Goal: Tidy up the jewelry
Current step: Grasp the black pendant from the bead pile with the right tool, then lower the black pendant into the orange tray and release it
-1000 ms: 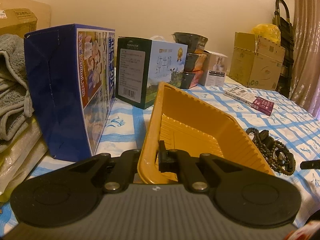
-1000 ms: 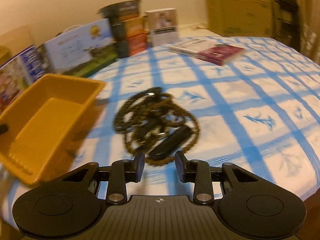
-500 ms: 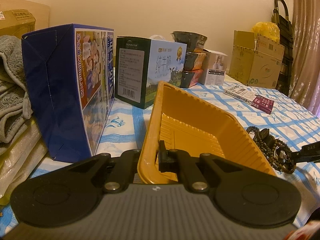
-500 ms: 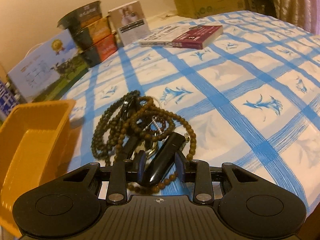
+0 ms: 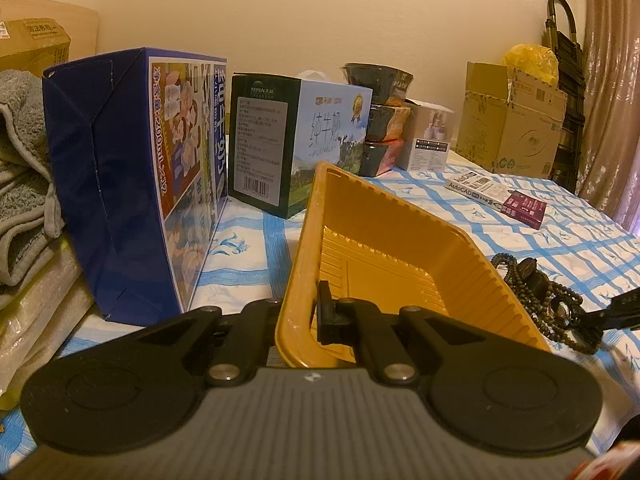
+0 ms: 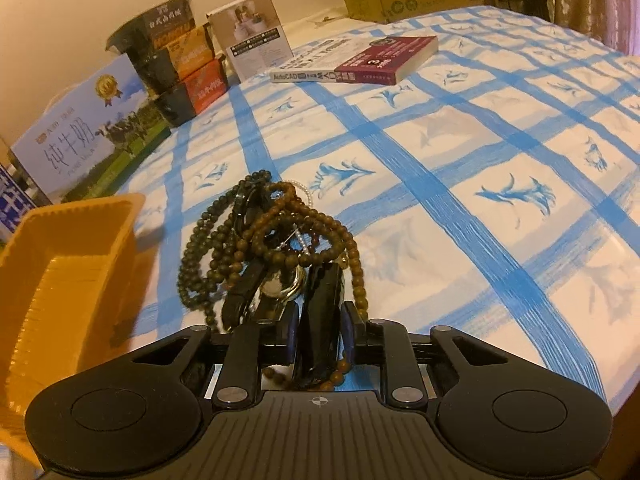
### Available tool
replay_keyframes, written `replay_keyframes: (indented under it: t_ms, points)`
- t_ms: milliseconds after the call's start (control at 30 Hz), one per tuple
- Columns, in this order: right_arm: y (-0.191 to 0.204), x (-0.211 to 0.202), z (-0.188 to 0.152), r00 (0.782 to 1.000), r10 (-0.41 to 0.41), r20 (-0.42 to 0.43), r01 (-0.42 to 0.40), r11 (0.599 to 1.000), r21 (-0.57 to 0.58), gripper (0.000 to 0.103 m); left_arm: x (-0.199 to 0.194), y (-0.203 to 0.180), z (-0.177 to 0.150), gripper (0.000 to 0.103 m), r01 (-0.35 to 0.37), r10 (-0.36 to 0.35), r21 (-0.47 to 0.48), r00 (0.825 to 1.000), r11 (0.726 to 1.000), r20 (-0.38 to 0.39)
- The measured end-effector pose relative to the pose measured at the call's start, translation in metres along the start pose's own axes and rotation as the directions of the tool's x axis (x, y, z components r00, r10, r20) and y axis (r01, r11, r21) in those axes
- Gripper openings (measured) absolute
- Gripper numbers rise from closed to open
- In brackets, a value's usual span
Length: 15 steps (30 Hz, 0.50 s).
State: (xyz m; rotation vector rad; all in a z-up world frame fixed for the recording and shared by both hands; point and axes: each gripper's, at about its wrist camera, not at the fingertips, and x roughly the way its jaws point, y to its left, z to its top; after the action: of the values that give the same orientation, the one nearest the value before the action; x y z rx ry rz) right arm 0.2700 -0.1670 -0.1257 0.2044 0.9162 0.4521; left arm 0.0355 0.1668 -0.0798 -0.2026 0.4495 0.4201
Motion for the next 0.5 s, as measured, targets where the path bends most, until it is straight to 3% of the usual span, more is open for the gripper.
replay_keyframes:
  t_ms: [233,300,367,500]
  points:
    - [-0.001,-0.035,-0.009,0.997,0.083,0.005,-0.083,0.995,0.057,0.022,-0.001,0.0,0.0,0.004,0.003,-0.003,0.0,1.0,1.0,0.002]
    - [0.008,-0.045,-0.011,0.99,0.142,0.009,-0.142,0.989,0.047,0.022,-0.001,0.0,0.0,0.004,0.004,-0.004,-0.001,1.0,1.0,0.002]
    - [0.022,-0.053,-0.013,0.977,0.212,0.013,-0.213,0.977,0.022,0.022,-0.001,0.0,0.0,0.004,0.003,-0.003,0.0,1.0,1.0,0.003]
    - [0.061,-0.058,-0.016,0.93,0.368,-0.003,-0.368,0.928,-0.06,0.022,-0.001,0.0,0.001,0.004,0.004,-0.004,0.003,1.0,1.0,0.002]
